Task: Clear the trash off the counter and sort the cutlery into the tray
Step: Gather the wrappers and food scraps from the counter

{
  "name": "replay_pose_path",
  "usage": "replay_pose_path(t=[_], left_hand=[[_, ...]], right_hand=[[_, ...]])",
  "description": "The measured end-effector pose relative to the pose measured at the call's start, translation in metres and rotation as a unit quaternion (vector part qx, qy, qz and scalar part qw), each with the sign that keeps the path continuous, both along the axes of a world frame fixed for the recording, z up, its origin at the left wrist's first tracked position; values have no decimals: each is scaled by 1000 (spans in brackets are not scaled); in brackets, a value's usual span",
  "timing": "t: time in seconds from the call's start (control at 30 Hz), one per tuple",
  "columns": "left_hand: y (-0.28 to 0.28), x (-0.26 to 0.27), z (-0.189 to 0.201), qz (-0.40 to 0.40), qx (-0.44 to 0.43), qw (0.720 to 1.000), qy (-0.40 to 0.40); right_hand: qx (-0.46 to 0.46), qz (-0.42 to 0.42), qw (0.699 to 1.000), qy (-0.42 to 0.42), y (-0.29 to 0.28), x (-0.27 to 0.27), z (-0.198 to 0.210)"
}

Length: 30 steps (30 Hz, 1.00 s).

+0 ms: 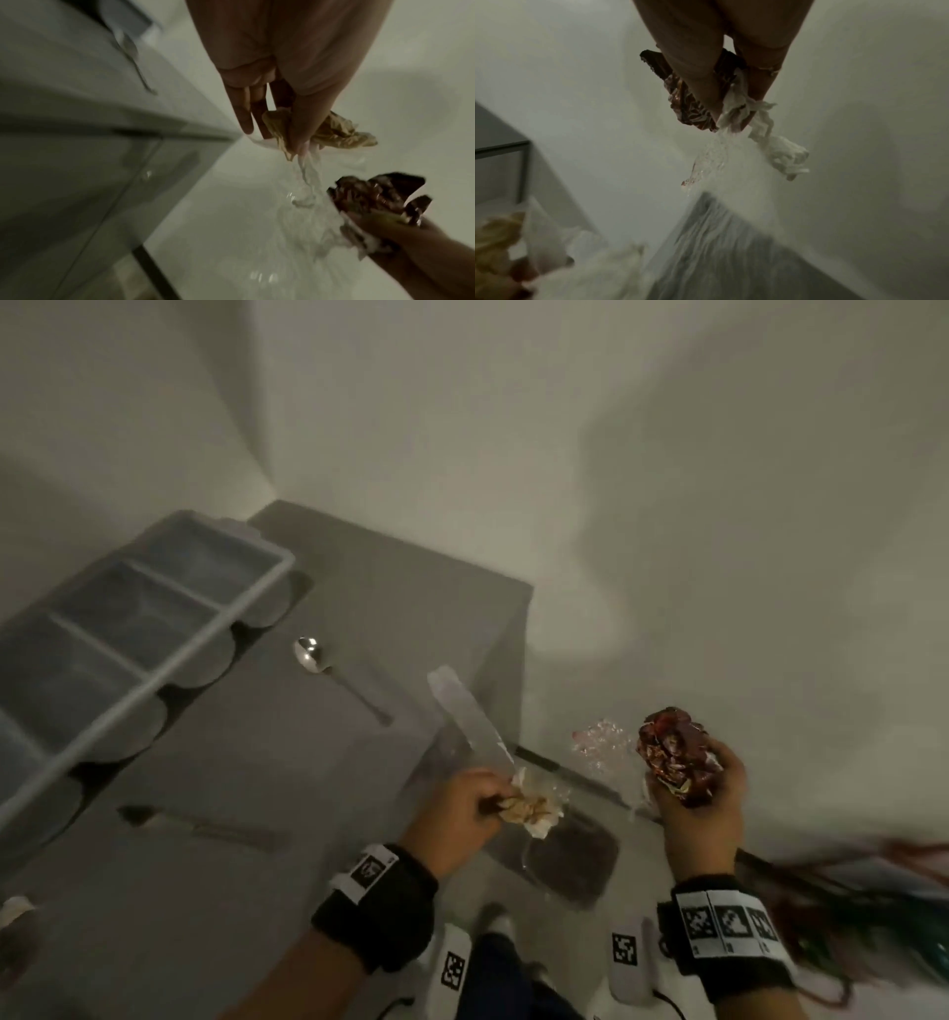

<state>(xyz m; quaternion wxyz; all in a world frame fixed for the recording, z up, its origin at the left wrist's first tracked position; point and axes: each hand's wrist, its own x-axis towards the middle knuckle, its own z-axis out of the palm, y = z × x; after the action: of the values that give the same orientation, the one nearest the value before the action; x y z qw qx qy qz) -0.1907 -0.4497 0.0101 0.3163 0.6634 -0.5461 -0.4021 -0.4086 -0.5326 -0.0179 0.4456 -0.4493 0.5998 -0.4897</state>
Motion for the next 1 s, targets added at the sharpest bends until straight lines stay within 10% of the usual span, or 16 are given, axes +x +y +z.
replay_pose_path(t=[0.37,0.77,1.0], left_hand=[[-115,-57,-249,-164,269,949,13],[-145,-110,-477,-19,323,942,85],[-134,-107,-547,34,420,890,173]], right_hand=[[13,-221,968,115,-18,-61,-134],[-47,-235,962,131,-29,-89,-297],[-37,-225,965,127,-22,-84,-370]])
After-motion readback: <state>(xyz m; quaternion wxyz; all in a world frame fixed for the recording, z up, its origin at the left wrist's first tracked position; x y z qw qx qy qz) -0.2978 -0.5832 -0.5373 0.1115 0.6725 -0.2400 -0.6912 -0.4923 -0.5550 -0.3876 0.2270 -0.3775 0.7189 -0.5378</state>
